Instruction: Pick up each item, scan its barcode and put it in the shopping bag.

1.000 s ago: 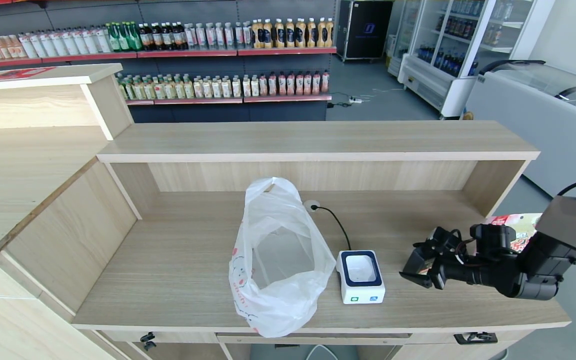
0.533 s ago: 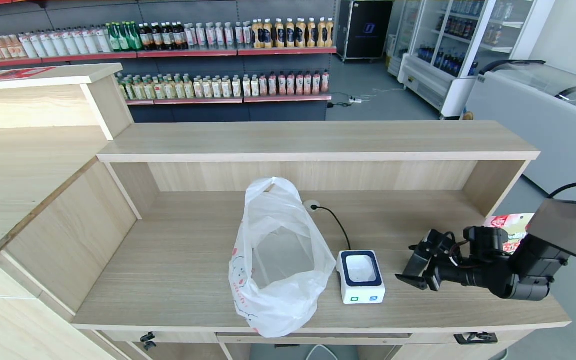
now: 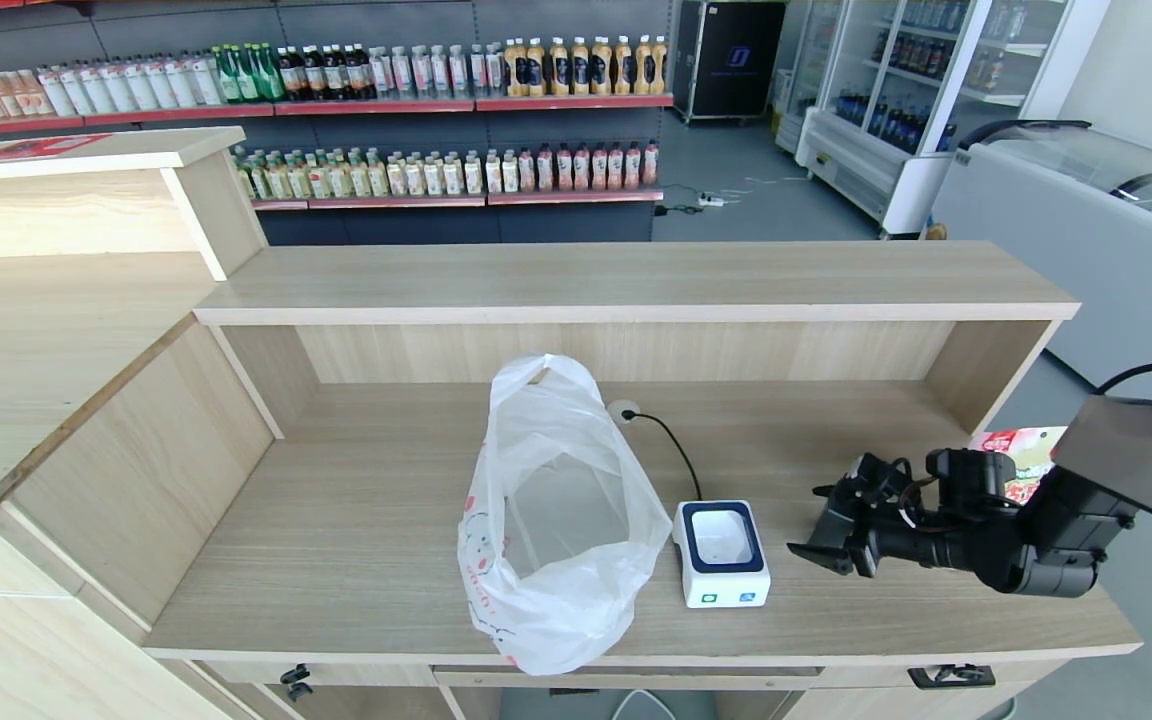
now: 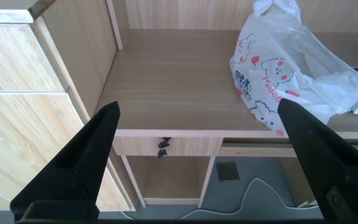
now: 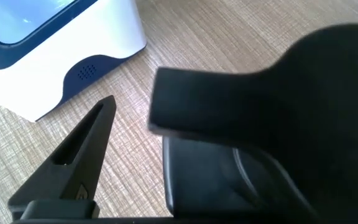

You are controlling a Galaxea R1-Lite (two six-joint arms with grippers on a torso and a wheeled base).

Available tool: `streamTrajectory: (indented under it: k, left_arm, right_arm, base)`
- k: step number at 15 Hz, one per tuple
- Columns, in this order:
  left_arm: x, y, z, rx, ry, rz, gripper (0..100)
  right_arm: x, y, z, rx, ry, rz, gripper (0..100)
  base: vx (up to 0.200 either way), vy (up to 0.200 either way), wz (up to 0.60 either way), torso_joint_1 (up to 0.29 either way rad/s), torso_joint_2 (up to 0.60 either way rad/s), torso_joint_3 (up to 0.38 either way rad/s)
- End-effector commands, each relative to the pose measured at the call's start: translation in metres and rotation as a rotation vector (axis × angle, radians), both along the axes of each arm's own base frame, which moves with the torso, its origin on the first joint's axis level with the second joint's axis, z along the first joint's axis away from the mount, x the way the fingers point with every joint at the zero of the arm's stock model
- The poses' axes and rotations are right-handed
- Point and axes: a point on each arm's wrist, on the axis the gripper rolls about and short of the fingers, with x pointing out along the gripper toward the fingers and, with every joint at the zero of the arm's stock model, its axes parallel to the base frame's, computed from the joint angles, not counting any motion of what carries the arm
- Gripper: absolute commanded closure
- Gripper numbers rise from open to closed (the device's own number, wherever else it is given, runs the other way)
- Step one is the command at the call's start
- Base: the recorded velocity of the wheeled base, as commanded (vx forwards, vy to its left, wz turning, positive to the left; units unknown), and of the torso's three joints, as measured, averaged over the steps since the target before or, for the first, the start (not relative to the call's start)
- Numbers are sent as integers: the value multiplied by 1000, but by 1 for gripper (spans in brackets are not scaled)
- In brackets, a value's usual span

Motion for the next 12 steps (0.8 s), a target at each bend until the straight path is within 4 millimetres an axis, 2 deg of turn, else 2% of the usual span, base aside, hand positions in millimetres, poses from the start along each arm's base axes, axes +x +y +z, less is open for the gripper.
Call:
streamTrajectory:
  k: [1, 4, 7, 9, 12]
  left_arm:
    - [0, 0, 0, 0, 1, 0, 0]
    - [0, 0, 0, 0, 1, 0, 0]
    - [0, 0, 0, 0, 1, 0, 0]
    - [0, 0, 0, 0, 1, 0, 0]
    - [0, 0, 0, 0, 0, 0, 0]
  right_arm:
    - [2, 2, 2, 1, -12, 9, 100]
    - [2, 3, 0, -6, -10, 7, 100]
    - [1, -1, 7, -6, -28, 5, 100]
    - [1, -6, 25, -4, -65, -11, 100]
    - [-11, -12, 75, 103, -91, 6, 100]
  base:
    - [0, 0, 0, 0, 0, 0]
    - [0, 0, 0, 0, 0, 0]
    - [0, 0, 0, 0, 0, 0]
    - [0, 0, 0, 0, 0, 0]
    - [0, 0, 0, 0, 0, 0]
